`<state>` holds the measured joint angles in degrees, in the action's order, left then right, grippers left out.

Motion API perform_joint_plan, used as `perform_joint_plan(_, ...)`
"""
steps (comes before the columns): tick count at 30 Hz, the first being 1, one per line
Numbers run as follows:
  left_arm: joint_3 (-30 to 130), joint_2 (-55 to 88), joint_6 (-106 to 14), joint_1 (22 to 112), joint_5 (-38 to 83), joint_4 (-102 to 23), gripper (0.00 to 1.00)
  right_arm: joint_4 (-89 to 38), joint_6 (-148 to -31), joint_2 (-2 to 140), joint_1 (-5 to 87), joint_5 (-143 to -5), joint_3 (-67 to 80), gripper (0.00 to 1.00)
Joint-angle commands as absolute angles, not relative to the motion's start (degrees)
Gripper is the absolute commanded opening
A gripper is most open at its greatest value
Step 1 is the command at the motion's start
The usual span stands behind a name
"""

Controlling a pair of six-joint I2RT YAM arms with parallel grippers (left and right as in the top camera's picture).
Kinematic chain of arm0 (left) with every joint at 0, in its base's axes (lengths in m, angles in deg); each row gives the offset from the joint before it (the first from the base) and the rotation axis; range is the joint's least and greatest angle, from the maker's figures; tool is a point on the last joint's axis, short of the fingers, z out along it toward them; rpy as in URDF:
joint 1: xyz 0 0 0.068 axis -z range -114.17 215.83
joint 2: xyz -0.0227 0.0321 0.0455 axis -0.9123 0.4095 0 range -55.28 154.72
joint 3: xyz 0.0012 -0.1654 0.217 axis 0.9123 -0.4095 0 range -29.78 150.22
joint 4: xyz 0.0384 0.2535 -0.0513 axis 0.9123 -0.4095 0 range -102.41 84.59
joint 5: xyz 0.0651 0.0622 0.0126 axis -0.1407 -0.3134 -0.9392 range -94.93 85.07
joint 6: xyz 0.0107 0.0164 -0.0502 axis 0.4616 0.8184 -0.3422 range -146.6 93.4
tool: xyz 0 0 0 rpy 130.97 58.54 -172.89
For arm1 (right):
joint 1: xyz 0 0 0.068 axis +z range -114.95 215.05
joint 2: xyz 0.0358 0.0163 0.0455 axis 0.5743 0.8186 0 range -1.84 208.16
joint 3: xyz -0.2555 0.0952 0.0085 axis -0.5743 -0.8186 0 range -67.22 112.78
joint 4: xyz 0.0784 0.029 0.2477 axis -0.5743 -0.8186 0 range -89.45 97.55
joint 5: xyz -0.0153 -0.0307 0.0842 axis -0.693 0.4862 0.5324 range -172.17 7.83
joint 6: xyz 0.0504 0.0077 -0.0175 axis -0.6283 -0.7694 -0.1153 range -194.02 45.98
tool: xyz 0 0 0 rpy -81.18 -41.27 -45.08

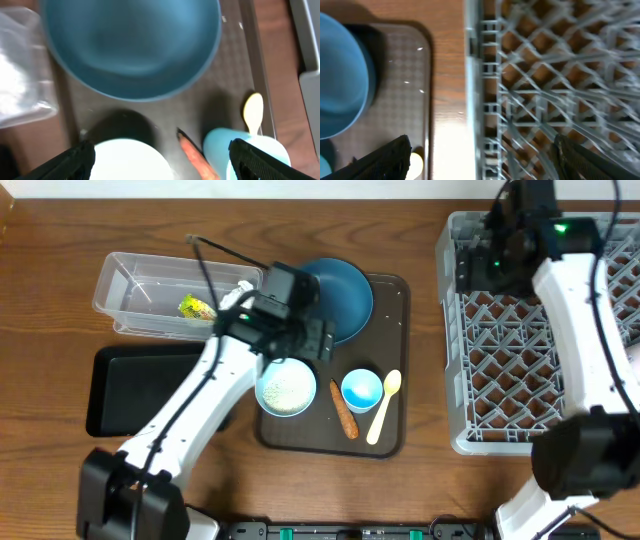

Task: Sort waste into correct bins and load items into the dishwasher rack
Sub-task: 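Reach left gripper toward blue cup on tray, then grasp blue cup with left gripper and lift it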

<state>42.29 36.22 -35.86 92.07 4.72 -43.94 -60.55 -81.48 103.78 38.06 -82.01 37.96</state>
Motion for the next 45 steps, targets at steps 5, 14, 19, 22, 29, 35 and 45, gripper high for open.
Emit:
perform_joint_plan(5,42.7,39.9,-37.2,97.9,3.6,-48.6,0.87,-61.9,-83.4,102.7,35.7,-84.9,38.7,0.89)
perform_joint_plan(14,42.6,44.1,-37.4,102.1,3.6,-49.7,0.87,-61.9,-83.4,102.7,35.8,-84.7,38.7,0.90)
perform_joint_plan(19,42.6,47.3,-37.4,102.8,3.6,-49.7,0.78,-62.2,-83.4,102.7,35.8,-84.7,38.7,0.90)
perform_joint_plan(22,42.6,48.1,-37.4,102.8,3.6,-49.3,0.64,-62.2,-83.4,102.7,35.8,-84.7,38.7,0.90)
perform_joint_plan(29,42.6,48.2,-39.3,103.0,3.6,-47.4,0.36,-62.2,-83.4,102.7,35.8,-84.7,38.7,0.91)
perform_joint_plan(35,42.6,48.2,-39.4,102.9,3.6,-47.3,0.19,-62.3,-83.4,102.7,35.8,-84.7,38.7,0.91)
perform_joint_plan(45,42.9,47.7,-39.6,102.5,3.8,-47.0,0.06,-62.4,-83.4,102.7,35.8,-84.7,38.7,0.92)
